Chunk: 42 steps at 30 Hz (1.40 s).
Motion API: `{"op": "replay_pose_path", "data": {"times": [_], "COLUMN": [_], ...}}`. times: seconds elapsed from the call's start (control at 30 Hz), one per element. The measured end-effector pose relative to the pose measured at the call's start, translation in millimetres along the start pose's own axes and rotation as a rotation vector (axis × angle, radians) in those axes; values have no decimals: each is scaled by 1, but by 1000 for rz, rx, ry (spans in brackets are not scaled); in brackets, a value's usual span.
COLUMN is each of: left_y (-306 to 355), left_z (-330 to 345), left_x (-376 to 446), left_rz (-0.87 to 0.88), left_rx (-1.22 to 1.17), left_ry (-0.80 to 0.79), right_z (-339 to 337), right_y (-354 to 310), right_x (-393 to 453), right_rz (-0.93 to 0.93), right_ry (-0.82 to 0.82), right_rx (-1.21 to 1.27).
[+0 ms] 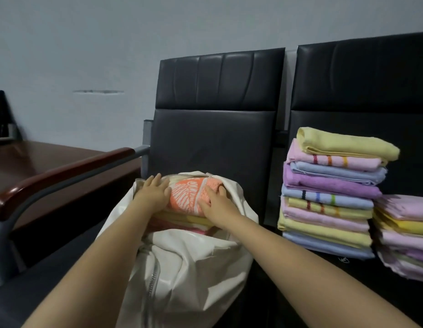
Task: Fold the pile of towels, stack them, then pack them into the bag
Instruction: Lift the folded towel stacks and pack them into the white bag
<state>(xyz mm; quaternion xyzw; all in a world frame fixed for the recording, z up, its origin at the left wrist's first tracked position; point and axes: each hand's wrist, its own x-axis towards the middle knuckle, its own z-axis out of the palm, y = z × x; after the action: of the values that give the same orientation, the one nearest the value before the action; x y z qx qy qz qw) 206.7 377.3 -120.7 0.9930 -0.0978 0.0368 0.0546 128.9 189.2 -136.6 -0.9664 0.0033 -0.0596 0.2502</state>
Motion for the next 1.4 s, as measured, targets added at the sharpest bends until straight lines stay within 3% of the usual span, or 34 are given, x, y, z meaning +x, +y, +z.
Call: {"op": "replay_pose_path", "data": {"times": [0.1, 0.23, 0.37, 0.5, 0.6, 0.7, 0.8, 0.87, 0.97, 1.03, 1.1, 1.23, 1.3, 1.4], "left_y": [12, 28, 80, 168, 242, 311, 377, 419, 470, 493, 504, 503, 501, 495], "left_z": [0, -19, -37, -45, -38, -25, -10, 0, 18, 36, 57, 86, 90, 96], "left_x": [-3, -37, -81, -113, -131, -144, -146, -140, -121, -108, -103, -102, -99, -99], "left_rz": [12, 119, 215, 276, 357, 505, 583, 605, 603, 596, 573, 525, 527, 502], "left_rx": [-148, -309, -504, -926, -1106, -1070, -971, -915, -849, -727, -701, -819, -828, -853], "left_ry": [50, 326, 427, 244, 93, 12, -15, -34, -55, -79, -131, -96, -93, -92], "right_z": [0, -17, -65, -124, -175, -220, -253, -267, -276, -275, -273, -283, -288, -291], "right_y": [6, 4, 27, 93, 160, 224, 276, 302, 338, 355, 368, 370, 365, 345], "right_x": [-1, -21, -54, -94, -141, -188, -221, -233, -232, -225, -214, -202, -201, -196], "right_rz": [35, 8, 11, 214, 342, 444, 610, 689, 794, 797, 770, 869, 913, 833], "right_ry": [32, 231, 384, 519, 704, 795, 746, 754, 744, 637, 465, 266, 264, 284], "right_rx": [65, 139, 410, 666, 557, 432, 237, 233, 417, 663, 895, 994, 907, 800]}}
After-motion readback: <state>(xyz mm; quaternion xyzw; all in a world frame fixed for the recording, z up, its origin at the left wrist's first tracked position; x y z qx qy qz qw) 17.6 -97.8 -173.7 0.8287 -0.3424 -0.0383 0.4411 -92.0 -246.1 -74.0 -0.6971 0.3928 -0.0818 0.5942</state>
